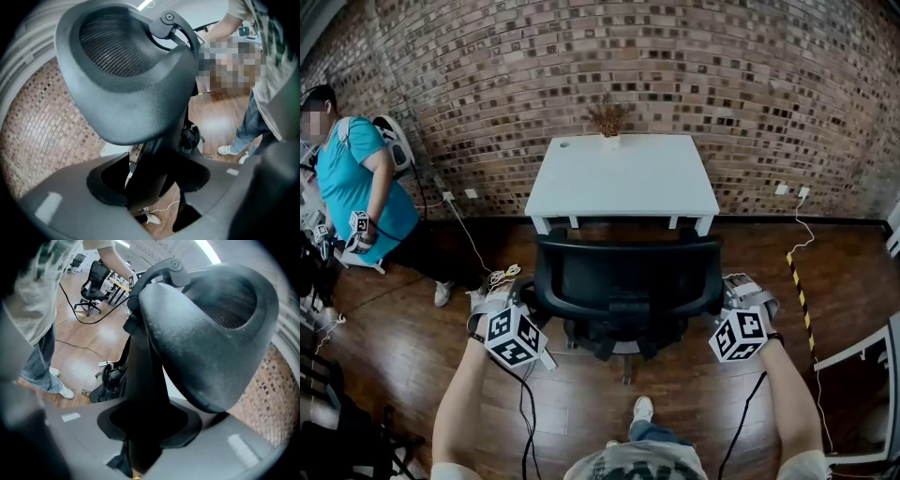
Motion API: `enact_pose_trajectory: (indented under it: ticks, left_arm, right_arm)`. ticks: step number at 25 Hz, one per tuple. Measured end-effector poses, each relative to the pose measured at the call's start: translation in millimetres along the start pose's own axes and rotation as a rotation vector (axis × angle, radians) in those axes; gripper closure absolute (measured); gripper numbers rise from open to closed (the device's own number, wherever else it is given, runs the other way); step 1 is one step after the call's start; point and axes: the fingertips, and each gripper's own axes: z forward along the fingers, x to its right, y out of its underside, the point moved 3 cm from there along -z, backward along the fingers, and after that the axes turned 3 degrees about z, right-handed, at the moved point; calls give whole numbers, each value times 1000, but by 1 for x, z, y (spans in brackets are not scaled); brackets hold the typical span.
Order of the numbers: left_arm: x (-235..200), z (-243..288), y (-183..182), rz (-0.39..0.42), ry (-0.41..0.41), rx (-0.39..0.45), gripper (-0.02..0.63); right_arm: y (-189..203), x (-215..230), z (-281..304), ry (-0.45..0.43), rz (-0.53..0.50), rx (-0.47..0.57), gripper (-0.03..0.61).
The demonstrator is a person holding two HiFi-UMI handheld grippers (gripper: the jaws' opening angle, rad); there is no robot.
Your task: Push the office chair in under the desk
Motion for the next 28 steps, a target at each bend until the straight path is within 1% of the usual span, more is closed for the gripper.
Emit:
enact_pose_trajectory:
  ticks: [12,17,28]
  left_arm:
    - [-55,66,-14,-25,-2,-40,319]
    - [-75,88,-17,-31,-8,-50,316]
    - [-116,130,-20,-33,7,-63,316]
  right_arm:
    - [37,64,60,10,-14,23,439]
    - [47,85,82,9,-16,25,437]
    - [63,126,123,12,-10,17,434]
